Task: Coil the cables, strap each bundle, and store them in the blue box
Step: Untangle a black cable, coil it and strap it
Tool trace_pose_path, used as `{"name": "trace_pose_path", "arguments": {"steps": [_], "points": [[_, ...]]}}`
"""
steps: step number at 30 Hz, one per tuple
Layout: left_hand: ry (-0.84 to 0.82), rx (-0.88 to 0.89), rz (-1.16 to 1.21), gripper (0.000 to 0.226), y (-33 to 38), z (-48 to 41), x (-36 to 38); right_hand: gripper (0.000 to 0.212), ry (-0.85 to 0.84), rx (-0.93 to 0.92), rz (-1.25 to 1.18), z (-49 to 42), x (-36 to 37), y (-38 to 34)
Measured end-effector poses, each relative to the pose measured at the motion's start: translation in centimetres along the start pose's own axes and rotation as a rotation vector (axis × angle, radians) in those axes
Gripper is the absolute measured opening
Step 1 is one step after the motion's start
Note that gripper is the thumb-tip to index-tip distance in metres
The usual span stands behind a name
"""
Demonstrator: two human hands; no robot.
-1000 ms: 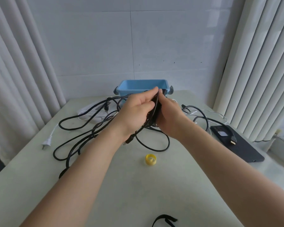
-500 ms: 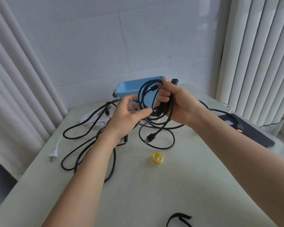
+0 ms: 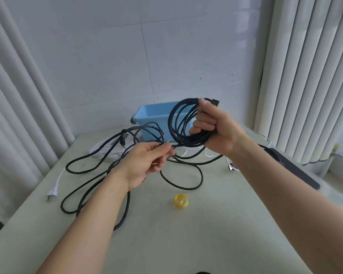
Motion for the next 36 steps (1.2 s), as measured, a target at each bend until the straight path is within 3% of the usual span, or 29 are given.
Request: {"name": "trace_pose_path", "arguments": {"steps": [3,5,8,10,13,16,17,19,21,24,27,29,34,36], "points": [[0.228,-0.074,0.247,0.020,-0.4,-0.6,-0.5,0.046,-0.067,0.083,0.069,0.0,0.1,1.0],[0.255,-0.106,0.355,0.022,-0.4,-0.9,0.7,0.049,-0.063,0.099,0.107,0.0,0.2,2.0],[0.142,-0.108,0.634,0.056,0.4,-0.9,3.3,0.049,0.006,0.082,0.115,0.2,-0.1,2.9],[0.175,-0.013,0.701,0.075,1.0,-1.2,3.5,0.049,0.047,0.066,0.108,0.2,-0.3,3.2],[0.391,0.116,0.499,0.071,1.0,-1.1,2.7,0.047,0.113,0.137,0.231,0.4,-0.3,3.7],[0.527,0.157,0.237,0.015,0.3,-0.8,1.4,0.039,0.214,0.233,0.411,0.9,-0.7,4.2],[0.529,0.168,0.163,0.016,0.2,-0.6,1.1,0.031,0.248,0.247,0.427,1.0,-0.9,4.6],[0.487,0.200,0.061,0.024,0.5,-0.4,0.7,0.014,0.321,0.232,0.440,1.0,-1.3,5.1],[0.390,0.231,-0.036,0.018,1.0,-0.1,0.7,0.012,0.350,0.199,0.431,1.3,-1.6,5.3],[0.209,0.196,-0.177,0.021,0.4,0.7,0.5,0.009,0.248,0.134,0.543,2.1,-1.2,5.5],[0.070,0.113,-0.283,0.037,-0.6,2.8,0.5,0.031,0.169,0.089,0.661,4.0,-0.8,6.4],[0.023,0.065,-0.342,0.041,-1.1,4.6,0.9,0.033,0.129,0.061,0.677,5.7,-0.2,7.5],[-0.026,0.028,-0.496,0.028,-2.5,8.0,1.4,0.035,0.053,0.139,0.675,9.2,0.4,9.9],[-0.055,0.013,-0.547,0.020,-3.4,8.9,1.7,0.034,0.032,0.169,0.793,10.0,0.0,10.4]]}}
Point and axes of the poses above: each hand's wrist, its own z-axis away from the middle knuckle, its own x-axis out of the palm, y = z × x, the point moved 5 cm from there along -z, towards the middle knuckle, and after that the axes turned 14 degrees about -z, right-handed, at the moved point
